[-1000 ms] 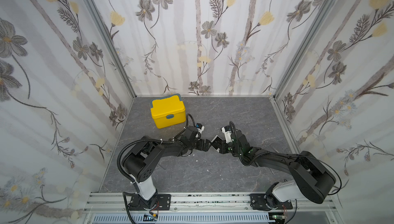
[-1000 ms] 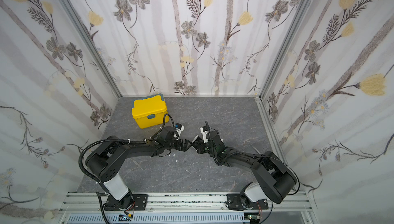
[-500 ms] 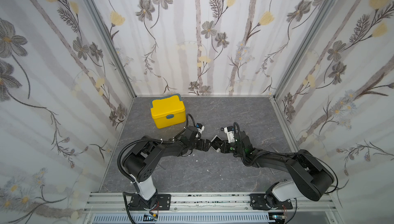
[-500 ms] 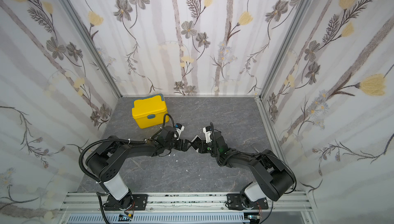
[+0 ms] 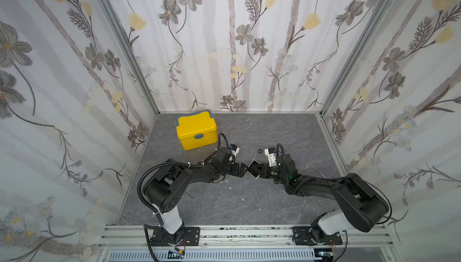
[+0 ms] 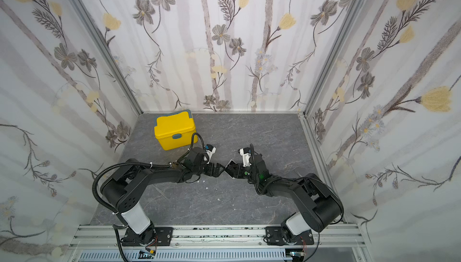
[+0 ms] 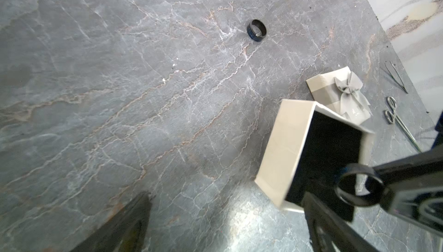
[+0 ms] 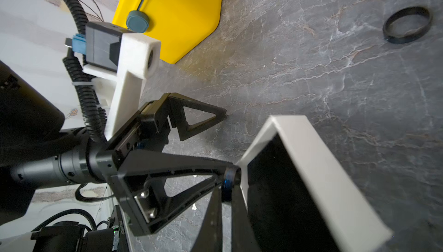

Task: Take the rings out of the lift-off lid box
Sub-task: Take out the ring from the jewelry box.

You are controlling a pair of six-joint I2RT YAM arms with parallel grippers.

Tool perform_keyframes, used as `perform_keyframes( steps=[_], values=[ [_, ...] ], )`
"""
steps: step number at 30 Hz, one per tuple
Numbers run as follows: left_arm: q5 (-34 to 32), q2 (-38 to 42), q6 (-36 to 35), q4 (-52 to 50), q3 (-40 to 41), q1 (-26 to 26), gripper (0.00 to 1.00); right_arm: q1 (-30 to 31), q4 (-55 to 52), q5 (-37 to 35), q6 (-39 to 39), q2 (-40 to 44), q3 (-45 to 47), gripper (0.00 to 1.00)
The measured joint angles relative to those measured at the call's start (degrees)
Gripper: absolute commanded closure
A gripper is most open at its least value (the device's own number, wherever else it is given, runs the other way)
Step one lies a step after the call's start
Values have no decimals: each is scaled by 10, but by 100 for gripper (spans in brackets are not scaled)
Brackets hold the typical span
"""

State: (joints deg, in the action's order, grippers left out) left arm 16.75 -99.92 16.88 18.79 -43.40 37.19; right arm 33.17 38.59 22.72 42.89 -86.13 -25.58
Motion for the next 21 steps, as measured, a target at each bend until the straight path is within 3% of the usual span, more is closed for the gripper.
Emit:
perform_keyframes(
  steps=[11, 21],
  values=[
    [0, 2, 0, -2, 1, 0, 0, -22, 42, 28, 35, 4, 10, 100],
    [-17, 68, 0, -40, 36, -20, 0, -136, -57, 53, -14, 21, -64, 100]
  ],
)
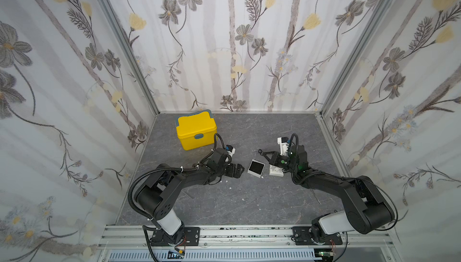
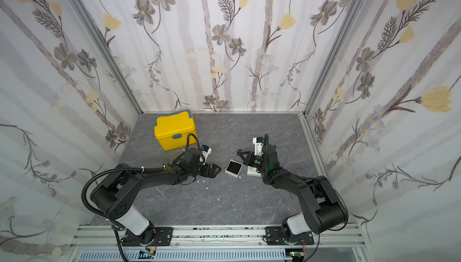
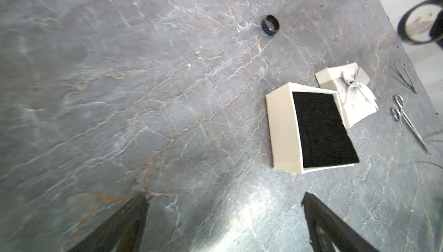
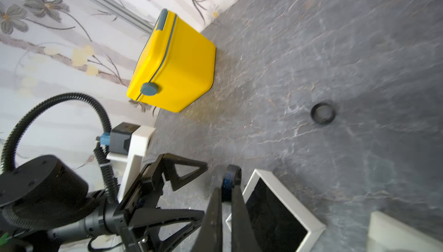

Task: Take the rings out of the lift-off lid box
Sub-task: Place the ring at the center of the board.

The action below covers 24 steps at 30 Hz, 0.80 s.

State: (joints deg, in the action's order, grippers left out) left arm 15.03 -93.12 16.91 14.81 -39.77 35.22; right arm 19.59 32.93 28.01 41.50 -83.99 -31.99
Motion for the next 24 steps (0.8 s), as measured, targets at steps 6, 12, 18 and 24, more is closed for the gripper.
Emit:
perform_keyframes(
  steps=[6, 12, 18, 24],
  values=[
    [-11, 27, 0, -5, 19, -13, 0, -32, -88, -1, -28, -58, -56, 100],
    [-13, 34, 1, -6, 27, -15, 0, -40, -136, -3, -41, -116, -98, 100],
    [-13, 35, 3, -6, 29, -15, 0, -51, -158, -10, -55, -151, -143, 100],
    [-13, 35, 7, -6, 29, -15, 0, -60, -174, -21, -56, -189, -170, 100]
  ],
)
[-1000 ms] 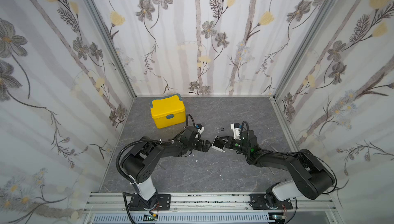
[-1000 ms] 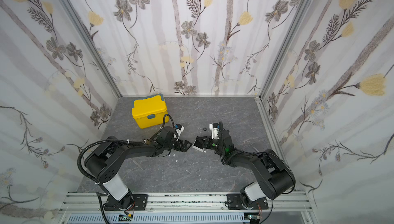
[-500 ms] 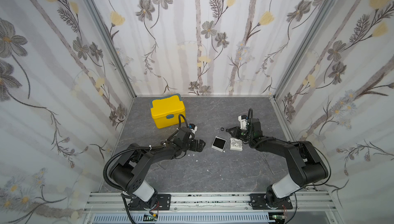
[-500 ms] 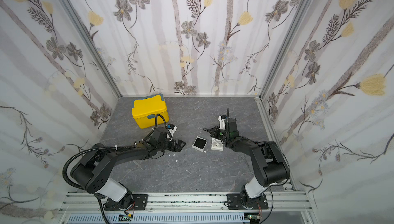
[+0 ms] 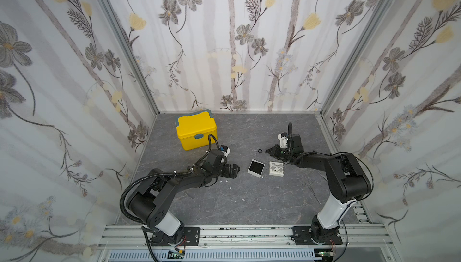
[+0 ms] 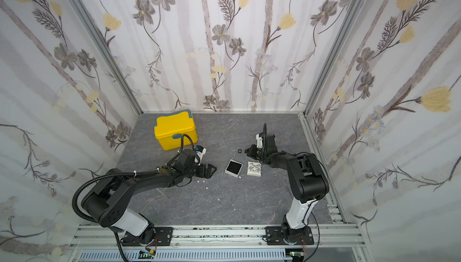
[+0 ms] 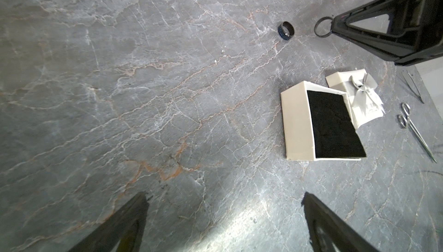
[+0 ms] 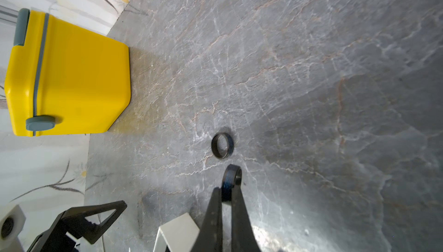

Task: Take the rings out of the lift-off lid box
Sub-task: Place the ring at the center of the board.

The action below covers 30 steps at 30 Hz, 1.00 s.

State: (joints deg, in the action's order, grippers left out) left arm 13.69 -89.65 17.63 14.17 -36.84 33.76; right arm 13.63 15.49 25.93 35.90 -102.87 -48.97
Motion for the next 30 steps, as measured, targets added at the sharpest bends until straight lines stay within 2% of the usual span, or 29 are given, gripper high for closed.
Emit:
perform_keyframes(
  steps=[5, 7, 10, 20, 21, 23, 24, 26, 30],
  values=[
    [0, -1, 2, 0, 0, 0, 0, -1, -9, -9, 0, -23, -17, 100],
    [0, -1, 3, 0, 0, 0, 0, -1, -15, -12, 0, -24, -18, 84],
    [0, -1, 3, 0, 0, 0, 0, -3, -18, -21, -2, -24, -17, 73],
    [0, -1, 3, 0, 0, 0, 0, -12, -25, -43, -10, -8, -4, 68],
    [0, -1, 3, 0, 0, 0, 0, -13, -30, -45, -12, 0, -4, 64],
    [1, -1, 3, 0, 0, 0, 0, -13, -44, -56, -19, 21, -4, 49],
    [1, -1, 3, 0, 0, 0, 0, -13, -52, -63, -23, 36, -5, 35],
    [1, -1, 3, 0, 0, 0, 0, -13, -80, -79, -35, 69, -13, 0],
    [1, -2, 3, 2, -6, 0, 0, -11, -154, -134, -71, 139, -38, 1]
  ],
)
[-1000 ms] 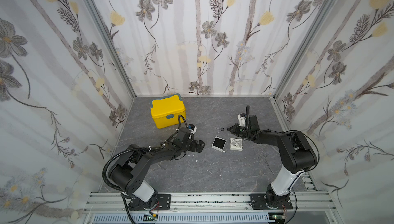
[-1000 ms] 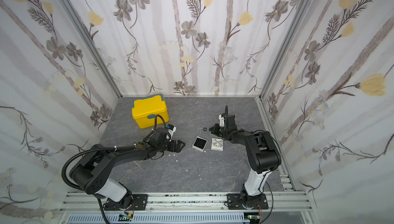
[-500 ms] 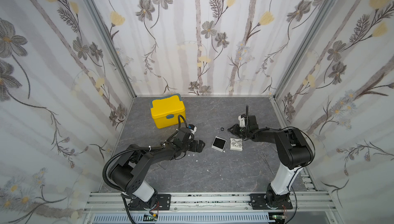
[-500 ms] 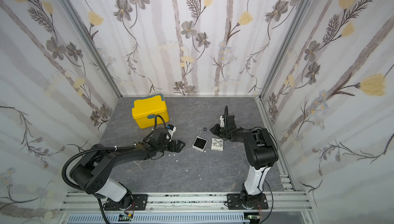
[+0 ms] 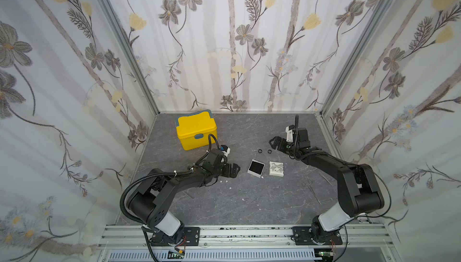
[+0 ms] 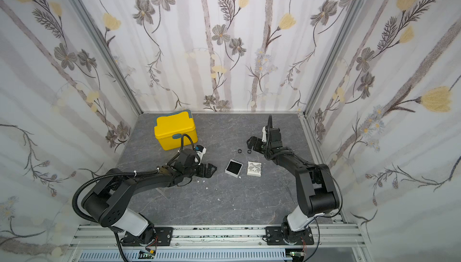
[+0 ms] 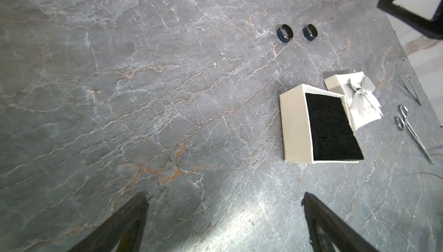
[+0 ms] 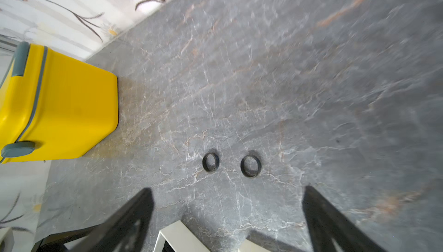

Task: Take the rings out of the lift-off lid box
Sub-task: Place the ring at the center of the board.

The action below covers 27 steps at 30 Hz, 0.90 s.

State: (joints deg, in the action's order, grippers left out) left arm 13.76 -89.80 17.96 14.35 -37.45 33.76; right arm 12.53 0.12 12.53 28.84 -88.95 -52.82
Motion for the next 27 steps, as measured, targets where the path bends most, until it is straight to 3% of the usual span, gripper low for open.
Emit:
perform_keyframes(
  steps=[7, 10, 27],
  values=[
    [-1, -9, 0, 5, -7, 0, 0, 53, -164, -143, -19, 60, 0, 1],
    [-1, -9, 1, 13, -5, 0, 0, 75, -203, -174, -12, 65, 19, 0],
    [7, -6, 15, 60, 42, 0, 0, 125, -217, -182, 17, 6, 33, 1]
  ],
)
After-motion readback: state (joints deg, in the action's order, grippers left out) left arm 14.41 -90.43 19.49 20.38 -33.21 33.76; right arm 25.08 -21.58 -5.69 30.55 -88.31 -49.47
